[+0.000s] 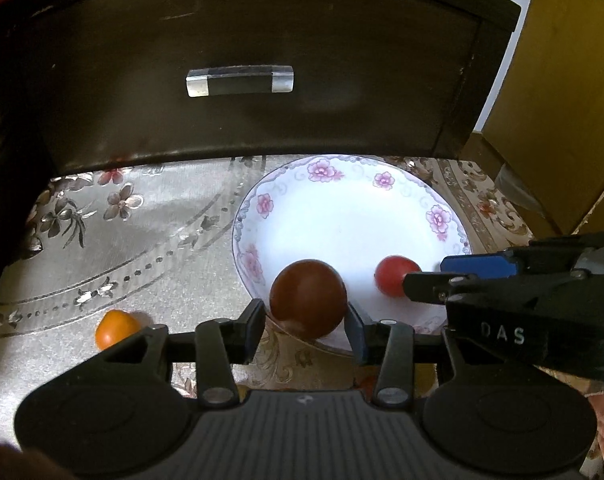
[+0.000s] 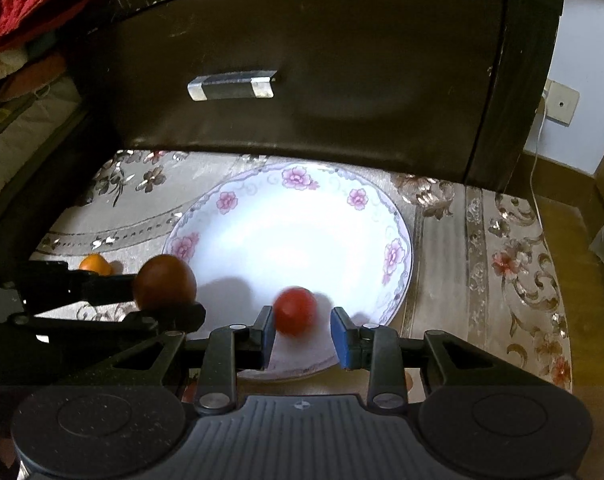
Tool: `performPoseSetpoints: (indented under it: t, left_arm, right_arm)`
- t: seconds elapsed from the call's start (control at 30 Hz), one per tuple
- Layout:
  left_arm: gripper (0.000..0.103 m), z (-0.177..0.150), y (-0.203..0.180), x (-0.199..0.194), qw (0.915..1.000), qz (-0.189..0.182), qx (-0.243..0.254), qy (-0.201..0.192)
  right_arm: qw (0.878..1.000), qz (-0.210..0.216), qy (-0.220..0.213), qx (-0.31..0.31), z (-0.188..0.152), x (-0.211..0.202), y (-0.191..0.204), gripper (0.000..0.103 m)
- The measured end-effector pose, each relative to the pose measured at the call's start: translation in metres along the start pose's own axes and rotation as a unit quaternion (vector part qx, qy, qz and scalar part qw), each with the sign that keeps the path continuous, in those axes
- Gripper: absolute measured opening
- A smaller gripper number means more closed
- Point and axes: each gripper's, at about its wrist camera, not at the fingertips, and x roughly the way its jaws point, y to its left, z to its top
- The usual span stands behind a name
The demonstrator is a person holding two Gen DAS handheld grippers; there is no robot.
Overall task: Organize fruits
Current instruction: 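Carry the dark tomato with the left gripper into the plate while the right drops the cherry tomato there, then withdraw both open grippers from the plate toward the remaining fruits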
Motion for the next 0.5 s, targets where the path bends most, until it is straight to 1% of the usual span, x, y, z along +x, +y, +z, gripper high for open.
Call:
performPoseSetpoints:
  t: [0.23,0.5]
  left_arm:
    - [0.052,0.002,0.003,-0.006,0.9999,0.007,-0.004,-0.009]
    - [0.055,0.001,0.008,-0.014,0.9998,0.002,-0.013,-0.012]
  right_arm:
    - [1.000,-0.003,-0.006,0.013,0.003,-0.002,-0.004,0.034]
    - [0.999,-0.002,-0.020,0.028,0.003,-0.014,-0.010,0.035]
